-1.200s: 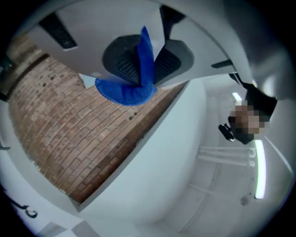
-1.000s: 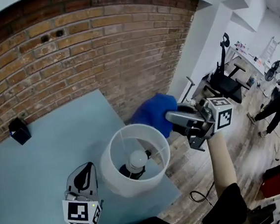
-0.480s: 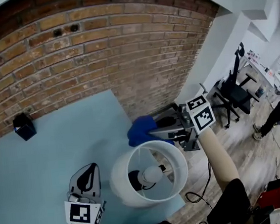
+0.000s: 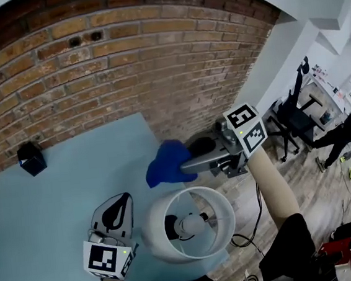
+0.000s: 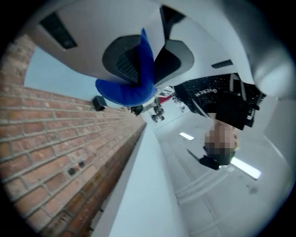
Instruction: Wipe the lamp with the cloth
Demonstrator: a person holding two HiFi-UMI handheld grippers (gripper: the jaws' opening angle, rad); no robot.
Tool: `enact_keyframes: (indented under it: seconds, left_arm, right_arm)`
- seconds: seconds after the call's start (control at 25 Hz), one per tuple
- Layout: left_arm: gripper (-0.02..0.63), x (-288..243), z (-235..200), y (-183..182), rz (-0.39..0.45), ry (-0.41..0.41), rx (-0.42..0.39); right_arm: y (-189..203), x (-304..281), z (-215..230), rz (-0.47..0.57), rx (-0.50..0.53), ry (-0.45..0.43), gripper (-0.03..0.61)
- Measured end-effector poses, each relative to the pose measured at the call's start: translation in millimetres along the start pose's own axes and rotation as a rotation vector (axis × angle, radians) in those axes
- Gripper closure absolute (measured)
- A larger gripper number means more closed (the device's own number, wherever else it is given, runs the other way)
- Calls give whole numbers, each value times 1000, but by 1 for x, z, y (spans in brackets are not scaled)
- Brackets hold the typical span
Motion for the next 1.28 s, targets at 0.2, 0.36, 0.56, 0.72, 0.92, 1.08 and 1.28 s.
enact_keyframes:
  seconds: [0.2,0.36,0.56,0.72,0.92,1.08,1.28]
  left_arm:
    - [604,6,3,5,-46,-1,-36]
    - [604,9,5,3,-47,-11,-26]
    - [604,13,1,15,-63,-35,-16]
    - [604,18,-4,30,-89,-58,-15]
    - [604,19,-6,50,-115,-51,-18]
    - [604,27,-13,54,-148,-64,-22]
    - [604,40,-8,31,-113,-25,-33]
  right_arm:
    - [-49,-26,-51,-119,157,-288,517]
    - [-28,-58,-54,-313,165,-461,517]
    - [2,-92,-31,-469,136,-485,517]
    - [27,-113,-9,-549,100,-469,517]
    - [66,-132,27,-623,53,-379,517]
    - [74,-143,45,-625,74,-299,517]
    - [-14,-112,8,-461,148,-121,517]
Point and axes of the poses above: the fingertips, and each gripper's own axes: x backward along the fingers, z to its right, y out of its underside, the point moved 1 cm from there along x, backward along the fingers, and after that the axes turned 1 degree about y, right-handed, at the moved point
